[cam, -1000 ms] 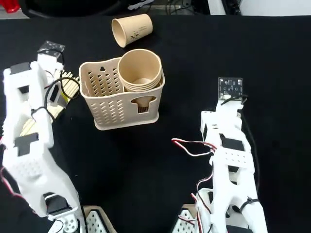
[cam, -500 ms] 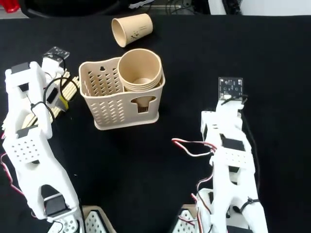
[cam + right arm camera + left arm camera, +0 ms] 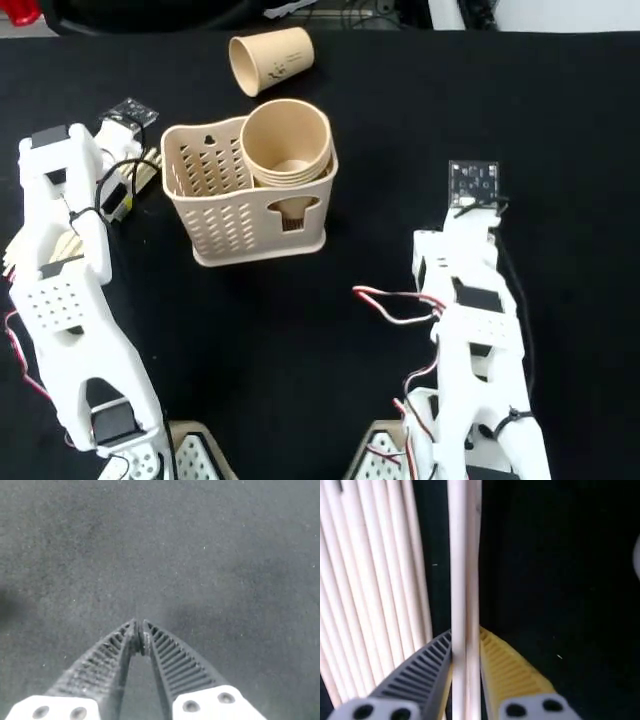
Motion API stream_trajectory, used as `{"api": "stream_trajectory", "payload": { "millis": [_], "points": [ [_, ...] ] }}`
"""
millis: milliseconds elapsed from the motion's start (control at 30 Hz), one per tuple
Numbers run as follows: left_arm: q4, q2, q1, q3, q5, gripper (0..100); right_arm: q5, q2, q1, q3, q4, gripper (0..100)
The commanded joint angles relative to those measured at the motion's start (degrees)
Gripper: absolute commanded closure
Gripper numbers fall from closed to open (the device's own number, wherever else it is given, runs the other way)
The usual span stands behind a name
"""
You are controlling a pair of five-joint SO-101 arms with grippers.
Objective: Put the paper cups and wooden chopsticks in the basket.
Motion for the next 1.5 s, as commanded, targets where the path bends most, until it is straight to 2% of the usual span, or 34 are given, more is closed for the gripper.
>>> {"api": "stream_trajectory", "payload": {
  "millis": [0,167,467,700,867,1467],
  "points": [
    [10.64,0.09,-1.01,-9.19,-0.18,97,0.09,-1.36,0.35,0.04,-2.02,98.6],
    [24.0,0.09,-1.36,-24.75,0.0,97,0.09,-1.36,0.35,0.4,-2.11,98.6],
    [24.0,-0.35,-1.01,-38.11,11.6,97,0.09,-1.36,0.35,0.4,-2.11,98.6],
    [24.0,-10.73,-0.84,-36.26,19.69,97,0.09,-1.36,0.35,0.4,-2.11,98.6],
    [23.82,-18.99,-0.31,-33.1,22.51,97,0.09,-1.36,-0.09,0.4,-2.11,98.6],
    [23.03,-29.54,4.7,-33.45,35.6,97,0.09,-1.36,-1.32,0.48,-2.11,98.6]
  ]
}}
